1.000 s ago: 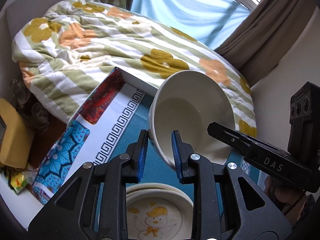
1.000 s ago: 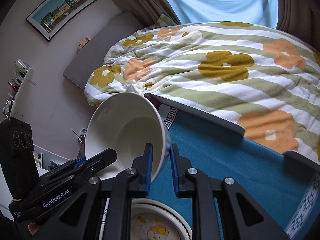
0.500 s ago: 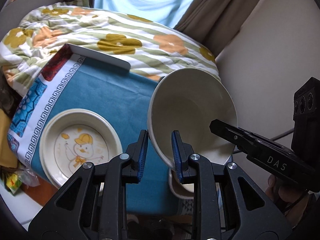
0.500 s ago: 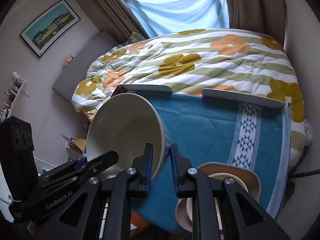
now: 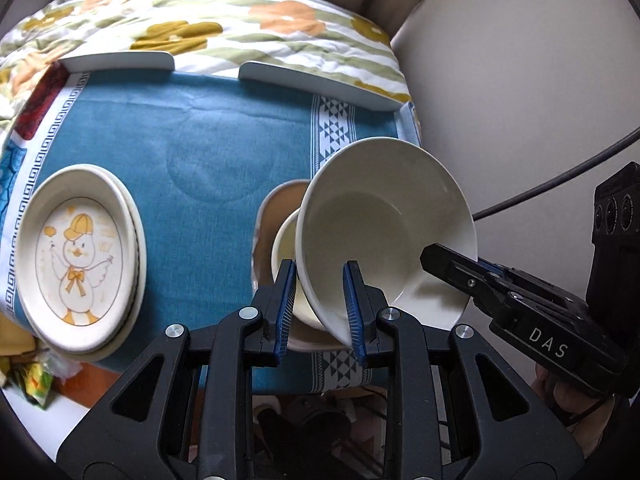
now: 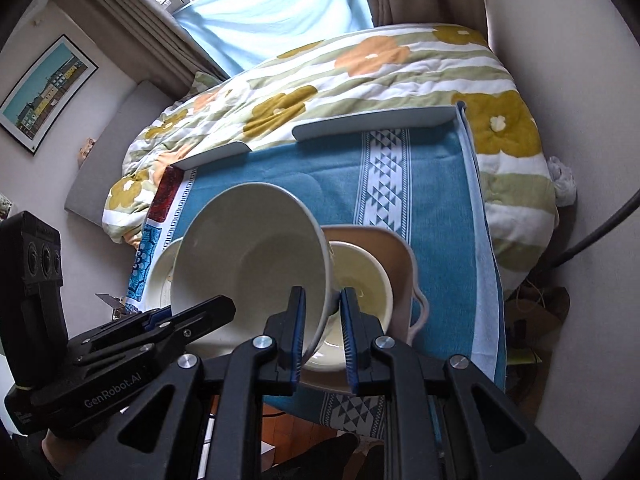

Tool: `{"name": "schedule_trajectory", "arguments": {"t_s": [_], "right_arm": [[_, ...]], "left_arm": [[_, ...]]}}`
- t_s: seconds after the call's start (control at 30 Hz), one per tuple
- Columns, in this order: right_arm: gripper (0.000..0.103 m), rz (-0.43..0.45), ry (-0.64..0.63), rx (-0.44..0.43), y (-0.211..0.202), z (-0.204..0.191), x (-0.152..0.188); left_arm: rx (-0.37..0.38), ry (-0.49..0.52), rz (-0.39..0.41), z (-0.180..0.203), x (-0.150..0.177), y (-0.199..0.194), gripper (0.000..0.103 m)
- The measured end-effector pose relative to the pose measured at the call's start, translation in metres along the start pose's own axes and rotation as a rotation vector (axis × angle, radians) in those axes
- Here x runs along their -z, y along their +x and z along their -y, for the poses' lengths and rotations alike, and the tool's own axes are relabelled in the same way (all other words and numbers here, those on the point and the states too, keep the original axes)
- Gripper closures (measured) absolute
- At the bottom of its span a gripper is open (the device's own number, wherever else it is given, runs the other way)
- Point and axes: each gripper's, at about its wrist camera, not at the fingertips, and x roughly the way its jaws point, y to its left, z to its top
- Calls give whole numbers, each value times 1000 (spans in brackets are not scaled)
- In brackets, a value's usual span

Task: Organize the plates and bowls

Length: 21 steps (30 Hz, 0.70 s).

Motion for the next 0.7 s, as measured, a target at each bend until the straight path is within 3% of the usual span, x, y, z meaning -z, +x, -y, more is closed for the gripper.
{"name": "schedule_trajectory", "arguments": {"t_s": [0.3, 0.7], "right_arm": [[87, -46, 60, 27, 32, 22, 18], [87, -62, 50, 64, 42, 24, 18]], "left_arm": [[-88, 115, -87, 5, 9, 42, 82], [-160, 199, -102, 13, 7, 56, 82]]}}
